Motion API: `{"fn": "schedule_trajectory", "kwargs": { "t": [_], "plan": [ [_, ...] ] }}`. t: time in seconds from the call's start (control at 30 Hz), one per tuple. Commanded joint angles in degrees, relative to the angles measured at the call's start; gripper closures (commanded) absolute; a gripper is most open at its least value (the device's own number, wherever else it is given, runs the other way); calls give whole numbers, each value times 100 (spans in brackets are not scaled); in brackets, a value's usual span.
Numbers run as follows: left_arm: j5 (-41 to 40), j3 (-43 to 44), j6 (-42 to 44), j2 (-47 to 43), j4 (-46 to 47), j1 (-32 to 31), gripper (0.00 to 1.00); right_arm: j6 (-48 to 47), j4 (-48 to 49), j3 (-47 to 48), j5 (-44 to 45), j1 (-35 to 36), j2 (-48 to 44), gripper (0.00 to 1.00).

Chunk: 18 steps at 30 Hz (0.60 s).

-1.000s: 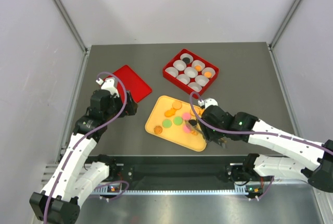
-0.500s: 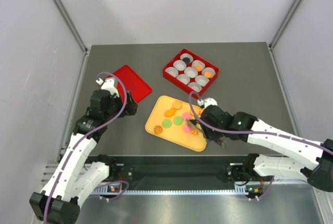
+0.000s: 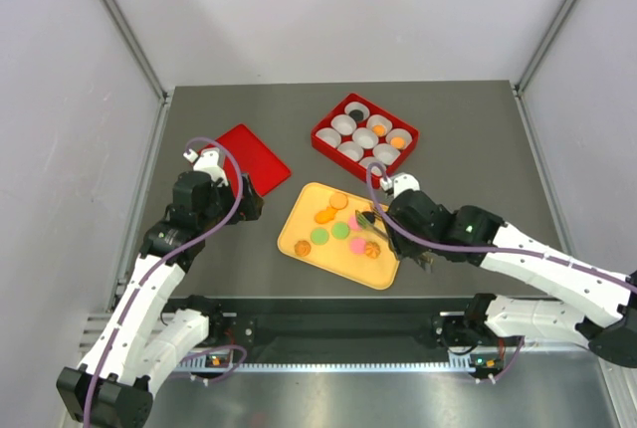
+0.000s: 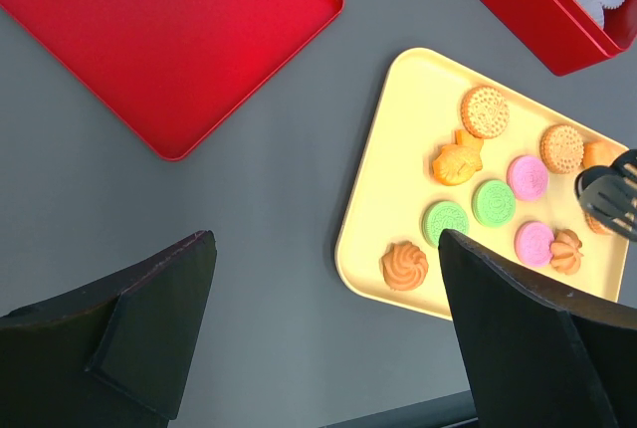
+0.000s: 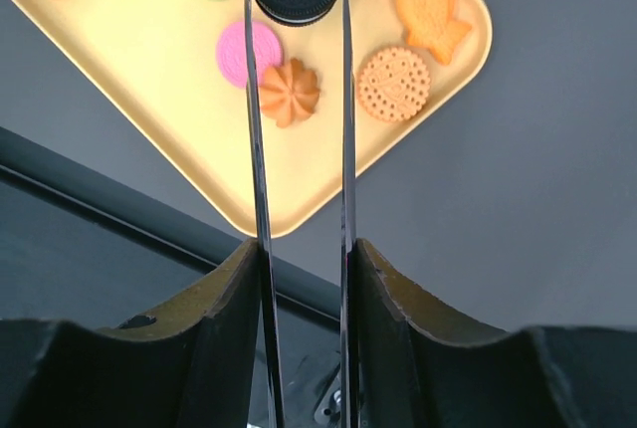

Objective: Pack the cookies

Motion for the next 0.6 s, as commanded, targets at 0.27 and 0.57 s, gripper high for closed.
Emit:
{"fn": "schedule_trajectory", "kwargs": {
  "t": [0.27, 0.57],
  "plan": [
    [50, 7, 65, 27, 136, -9, 2, -1062, 834, 1652, 191, -1134, 884, 62],
    [103, -11, 74, 62, 153, -9, 2, -1555, 1669, 3382, -38, -2216, 2975, 63]
  ]
}}
